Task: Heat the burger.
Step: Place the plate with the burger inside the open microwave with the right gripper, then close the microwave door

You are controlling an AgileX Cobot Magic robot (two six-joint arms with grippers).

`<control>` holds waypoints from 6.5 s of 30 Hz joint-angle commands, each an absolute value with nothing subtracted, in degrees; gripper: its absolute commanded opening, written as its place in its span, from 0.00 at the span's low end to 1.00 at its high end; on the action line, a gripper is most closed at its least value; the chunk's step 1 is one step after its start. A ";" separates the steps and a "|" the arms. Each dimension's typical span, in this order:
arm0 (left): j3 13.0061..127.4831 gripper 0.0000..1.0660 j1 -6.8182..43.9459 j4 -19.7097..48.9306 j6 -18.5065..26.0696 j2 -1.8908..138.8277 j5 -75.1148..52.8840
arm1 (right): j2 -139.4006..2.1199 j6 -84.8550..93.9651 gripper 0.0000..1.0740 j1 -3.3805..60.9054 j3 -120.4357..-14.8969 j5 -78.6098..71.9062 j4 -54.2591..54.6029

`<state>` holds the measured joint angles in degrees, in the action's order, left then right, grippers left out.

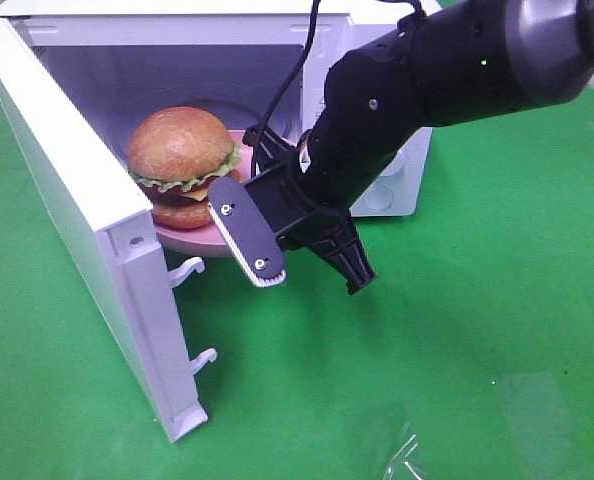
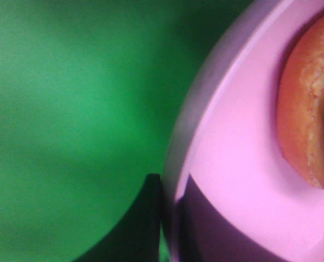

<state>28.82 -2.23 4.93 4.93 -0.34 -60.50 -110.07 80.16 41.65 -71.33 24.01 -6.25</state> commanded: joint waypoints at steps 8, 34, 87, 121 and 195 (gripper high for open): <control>28.76 0.92 -2.29 5.33 4.98 -1.43 -59.64 | -113.50 80.62 0.00 41.42 -79.01 23.84 -5.27; 28.76 0.92 -2.29 5.33 4.98 -1.43 -59.64 | -125.42 64.29 0.00 41.42 -97.17 28.71 -13.46; 28.76 0.92 -2.29 5.33 4.98 -1.43 -59.64 | -138.54 65.09 0.10 38.85 -116.94 31.34 -11.34; 28.76 0.92 -2.29 5.33 4.98 -1.43 -59.64 | -132.64 58.90 0.73 38.79 -106.68 28.36 -11.86; 28.76 0.92 -2.29 5.33 4.98 -1.43 -59.64 | -66.41 -14.61 0.71 38.85 -54.26 57.30 -14.09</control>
<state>28.82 -2.23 4.93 4.93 -0.34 -60.50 -66.86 -14.09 39.08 -54.43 56.38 -14.38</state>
